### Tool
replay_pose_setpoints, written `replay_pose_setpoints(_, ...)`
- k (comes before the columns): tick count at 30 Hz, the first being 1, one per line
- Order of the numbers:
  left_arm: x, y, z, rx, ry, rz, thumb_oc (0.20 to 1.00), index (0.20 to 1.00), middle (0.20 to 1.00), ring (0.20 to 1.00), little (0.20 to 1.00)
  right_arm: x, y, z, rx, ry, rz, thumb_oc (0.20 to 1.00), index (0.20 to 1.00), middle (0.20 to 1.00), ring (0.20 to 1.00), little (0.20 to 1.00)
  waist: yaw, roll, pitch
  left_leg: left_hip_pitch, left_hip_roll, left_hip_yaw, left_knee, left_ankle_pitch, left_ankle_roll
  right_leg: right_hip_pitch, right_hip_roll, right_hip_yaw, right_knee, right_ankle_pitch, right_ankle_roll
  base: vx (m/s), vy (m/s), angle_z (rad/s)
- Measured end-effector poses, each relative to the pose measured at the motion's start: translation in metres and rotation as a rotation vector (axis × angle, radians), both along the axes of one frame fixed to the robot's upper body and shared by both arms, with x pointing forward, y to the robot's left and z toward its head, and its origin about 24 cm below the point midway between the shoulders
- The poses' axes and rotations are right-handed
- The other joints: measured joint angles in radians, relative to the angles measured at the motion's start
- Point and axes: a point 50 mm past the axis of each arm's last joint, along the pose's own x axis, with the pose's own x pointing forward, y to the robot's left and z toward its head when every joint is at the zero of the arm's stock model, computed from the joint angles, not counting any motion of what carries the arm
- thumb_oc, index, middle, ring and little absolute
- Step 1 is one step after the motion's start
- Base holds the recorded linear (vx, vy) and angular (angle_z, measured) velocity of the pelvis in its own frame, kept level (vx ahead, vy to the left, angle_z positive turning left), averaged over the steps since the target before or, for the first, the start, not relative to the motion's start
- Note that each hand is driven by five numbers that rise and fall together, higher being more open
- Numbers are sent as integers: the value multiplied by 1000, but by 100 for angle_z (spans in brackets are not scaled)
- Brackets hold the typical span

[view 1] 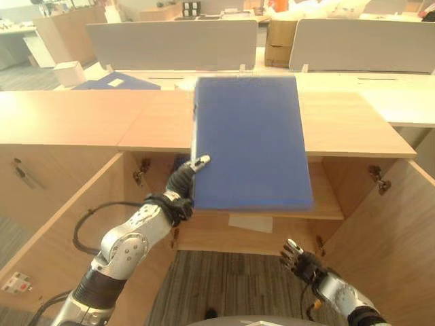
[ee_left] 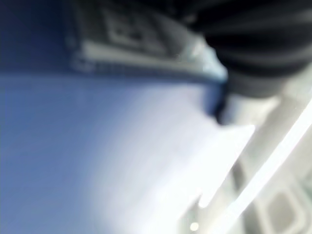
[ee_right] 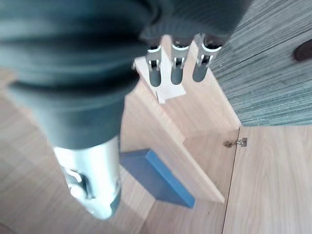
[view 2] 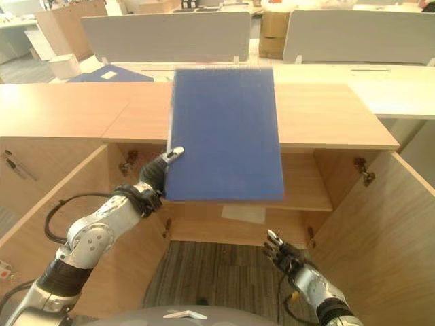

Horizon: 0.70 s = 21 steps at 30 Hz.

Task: Put the empty folder in the office cabinet

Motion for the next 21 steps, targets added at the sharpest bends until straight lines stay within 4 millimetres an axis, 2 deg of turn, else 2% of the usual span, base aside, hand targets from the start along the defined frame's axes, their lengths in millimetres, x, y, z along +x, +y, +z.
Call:
replay_pose_setpoints(4,-1,7,-10,30,47,-7,200,200,200,200,200,15,-4,15,-17,-62,12,1000,1000,1000,1000,1000,12,2,28,17,-4,2,-6,-5,-2,18,-5,-4,-1,-2,2,-47,16,-3)
replay_pose_setpoints(5,-1,13,-16,48,70,-14,200,200,200,200,200,24,-14,24,-36,-84,10,1000,1000,1000,1000,1000,12,6,35,17,-4,3,-9,-6,-4,16,-6,-3,-3,-5,7,-38,15,-2)
replay_pose_setpoints(11,-4,21,-20,49,85,-7,200,200,200,200,200,53,-65,59,-186,-163,-81,1000,1000,1000,1000,1000,44,4,52,15,-5,1,-10,-6,-3,15,-7,-6,-5,-7,8,-18,5,0)
replay_pose_setpoints(14,-4,24,-20,55,76,-25,200,200,200,200,200,75,-84,88,-243,-254,-137,1000,1000,1000,1000,1000,56,-4,56,16,-6,-1,-9,-6,-4,16,-8,-10,-5,-7,8,-5,-1,1)
replay_pose_setpoints(17,-4,27,-19,81,69,-28,200,200,200,200,200,83,-82,101,-172,-304,-167,1000,1000,1000,1000,1000,58,-12,62,17,-6,-2,-3,-6,-3,18,-8,-13,-5,-6,8,-14,-1,2)
replay_pose_setpoints(21,-1,33,-22,182,22,-2,200,200,200,200,200,81,-73,99,-110,-284,-144,1000,1000,1000,1000,1000,57,-20,66,17,-9,-3,-1,-3,2,20,-10,-15,-2,-4,4,-5,0,2)
